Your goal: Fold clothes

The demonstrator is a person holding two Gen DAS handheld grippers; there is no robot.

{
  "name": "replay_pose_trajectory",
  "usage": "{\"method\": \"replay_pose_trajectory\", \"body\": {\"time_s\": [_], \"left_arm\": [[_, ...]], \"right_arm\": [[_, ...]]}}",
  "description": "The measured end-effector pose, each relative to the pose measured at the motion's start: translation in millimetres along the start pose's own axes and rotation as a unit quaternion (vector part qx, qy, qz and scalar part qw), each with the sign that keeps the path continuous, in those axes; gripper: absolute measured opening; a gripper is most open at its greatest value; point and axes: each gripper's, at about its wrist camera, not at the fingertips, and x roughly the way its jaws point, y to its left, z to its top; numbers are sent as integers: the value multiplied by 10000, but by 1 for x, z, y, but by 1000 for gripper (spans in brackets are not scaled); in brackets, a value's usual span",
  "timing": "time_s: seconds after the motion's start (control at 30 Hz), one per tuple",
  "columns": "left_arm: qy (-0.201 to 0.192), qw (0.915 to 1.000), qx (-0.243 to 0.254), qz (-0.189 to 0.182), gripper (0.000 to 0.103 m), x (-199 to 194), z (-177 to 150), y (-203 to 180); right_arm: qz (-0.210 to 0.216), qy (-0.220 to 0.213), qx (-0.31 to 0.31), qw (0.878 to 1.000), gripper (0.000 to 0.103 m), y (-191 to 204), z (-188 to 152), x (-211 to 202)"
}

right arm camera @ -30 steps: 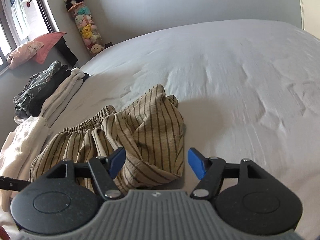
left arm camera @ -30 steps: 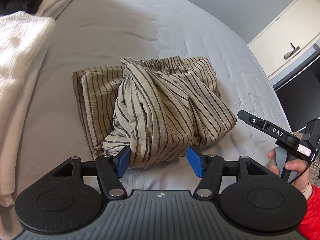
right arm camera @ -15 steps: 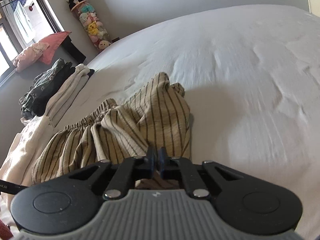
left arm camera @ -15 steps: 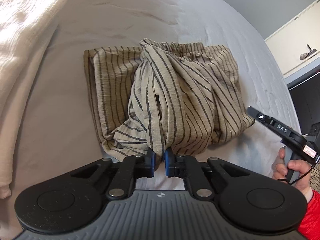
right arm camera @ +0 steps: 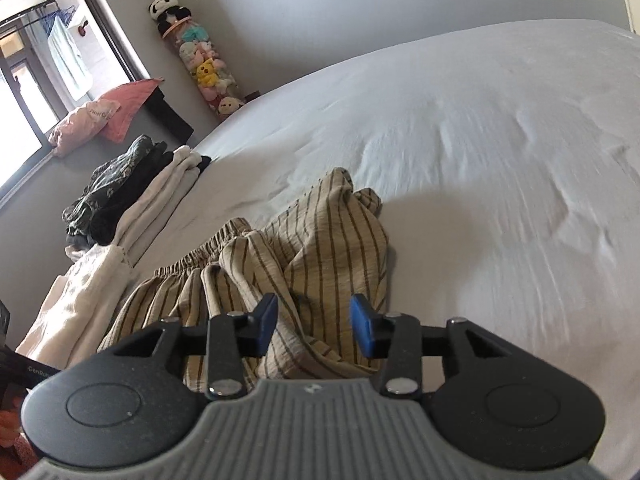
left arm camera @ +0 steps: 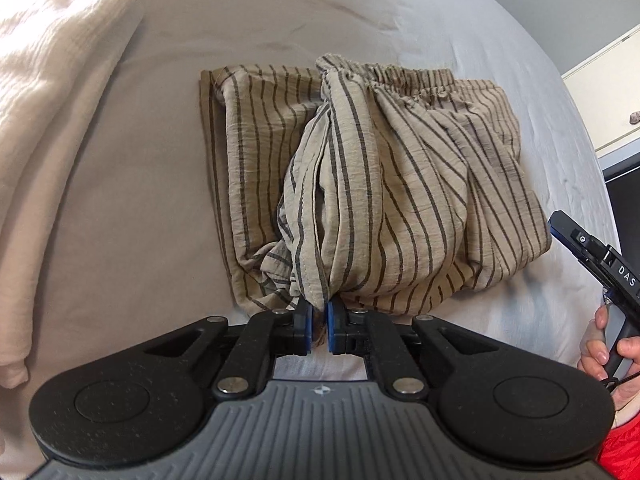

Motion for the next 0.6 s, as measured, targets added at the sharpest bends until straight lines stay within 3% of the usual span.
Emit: {"method": "replay_pose_trajectory", "body": {"time_s": [0.07,0.1,0.13,0.17,0.33,0.4,0.6], "left_arm": [[-19,10000,-15,-11,8,0,0,1],[-31,10000,-9,-13,8,0,0,1],[-44,10000,6,-12,8,-1,0,0],[-57,10000,20,-11,8,-2,0,0],[-84,9997,184,145,7,-4,0,-5],[-39,9992,290,290,7,-2,0,-7],[218,9976,448,484,8,6,1,-11]], "right_arm": [[106,284,43,9995,48,-1,-4,13],[105,401,48,9991,42,-1,-5,19],[92,512,50,9986,17,-2,-7,25],[84,523,88,9986,6,-4,-8,26],[-107,-77,258,9996,3,-8,-1,6],[-436,-128,477,9978,3,-19,1,6],[-736,56,514,9959,3,-31,-1,19]]}}
